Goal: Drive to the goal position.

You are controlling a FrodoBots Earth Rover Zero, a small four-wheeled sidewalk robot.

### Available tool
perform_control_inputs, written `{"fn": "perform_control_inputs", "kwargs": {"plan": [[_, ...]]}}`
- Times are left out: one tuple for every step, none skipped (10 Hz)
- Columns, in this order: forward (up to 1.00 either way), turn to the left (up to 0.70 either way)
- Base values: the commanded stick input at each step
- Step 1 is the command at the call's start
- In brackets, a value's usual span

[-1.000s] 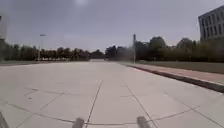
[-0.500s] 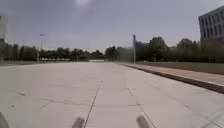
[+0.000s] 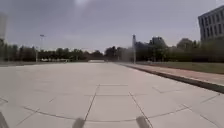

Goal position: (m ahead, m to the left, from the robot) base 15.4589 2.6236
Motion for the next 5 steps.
{"fn": "perform_control_inputs", "kwargs": {"plan": [[0.70, 0.00], [0.70, 0.00], [0.70, 0.00], [0.70, 0.00], [0.70, 0.00]]}}
